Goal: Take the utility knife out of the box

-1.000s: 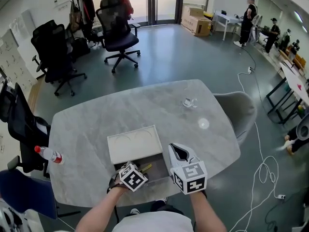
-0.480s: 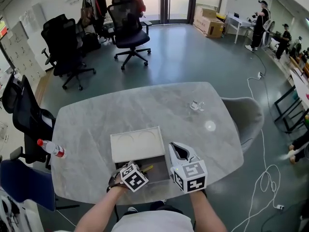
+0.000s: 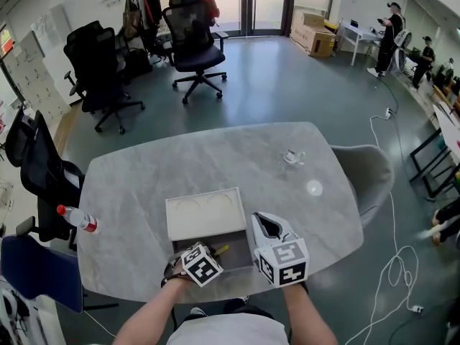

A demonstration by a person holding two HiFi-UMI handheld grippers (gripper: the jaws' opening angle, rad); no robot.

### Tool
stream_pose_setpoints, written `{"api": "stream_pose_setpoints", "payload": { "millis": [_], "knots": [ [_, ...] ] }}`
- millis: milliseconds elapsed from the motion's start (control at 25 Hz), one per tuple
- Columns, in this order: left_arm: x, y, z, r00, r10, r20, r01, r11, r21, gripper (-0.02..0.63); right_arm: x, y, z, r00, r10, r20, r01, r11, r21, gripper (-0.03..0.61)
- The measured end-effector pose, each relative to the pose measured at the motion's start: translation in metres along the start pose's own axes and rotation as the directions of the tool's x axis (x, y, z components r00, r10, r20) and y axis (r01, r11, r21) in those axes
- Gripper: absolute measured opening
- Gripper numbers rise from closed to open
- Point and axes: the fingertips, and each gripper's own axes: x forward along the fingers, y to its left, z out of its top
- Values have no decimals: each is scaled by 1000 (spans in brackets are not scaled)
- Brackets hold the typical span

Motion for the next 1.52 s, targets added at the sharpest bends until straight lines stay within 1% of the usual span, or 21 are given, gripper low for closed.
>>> {"api": "stream_pose_setpoints", "payload": {
  "millis": [280, 400, 560, 760, 920, 1040, 1160, 1360, 1520],
  "knots": [
    [-1, -2, -1, 1000, 11, 6, -11, 1000, 21, 57, -9, 6, -4, 1000, -23, -2, 24, 1000, 3, 5],
    [-3, -5, 0, 1000, 18, 22, -19, 999, 36, 57, -14, 9, -4, 999, -37, 0, 37, 999, 0, 5],
    [-14, -7, 6, 997, 29, 70, -32, 999, 40, 57, -22, 16, -2, 999, -54, 6, 54, 999, -3, 5],
    [-32, -2, 3, 991, 47, 123, -48, 999, 13, 57, -28, 30, -4, 998, -69, 11, 69, 998, -5, 5],
    [-50, 2, 2, 982, 63, 177, -63, 998, -4, 57, -32, 43, -3, 997, -80, 17, 81, 997, -13, 5],
    [-69, 6, 3, 971, 82, 225, -80, 997, -22, 57, -38, 53, -1, 996, -91, 23, 91, 996, -18, 5],
    [-89, 12, 2, 955, 107, 277, -99, 994, -45, 57, -43, 64, 2, 994, -101, 29, 101, 995, -25, 5],
    [-123, 25, 2, 917, 162, 365, -135, 986, -97, 57, -51, 78, 5, 992, -118, 44, 120, 992, -37, 5],
    [-150, 31, 1, 880, 200, 430, -161, 979, -127, 57, -59, 88, 7, 989, -133, 57, 136, 990, -44, 5]
  ]
}}
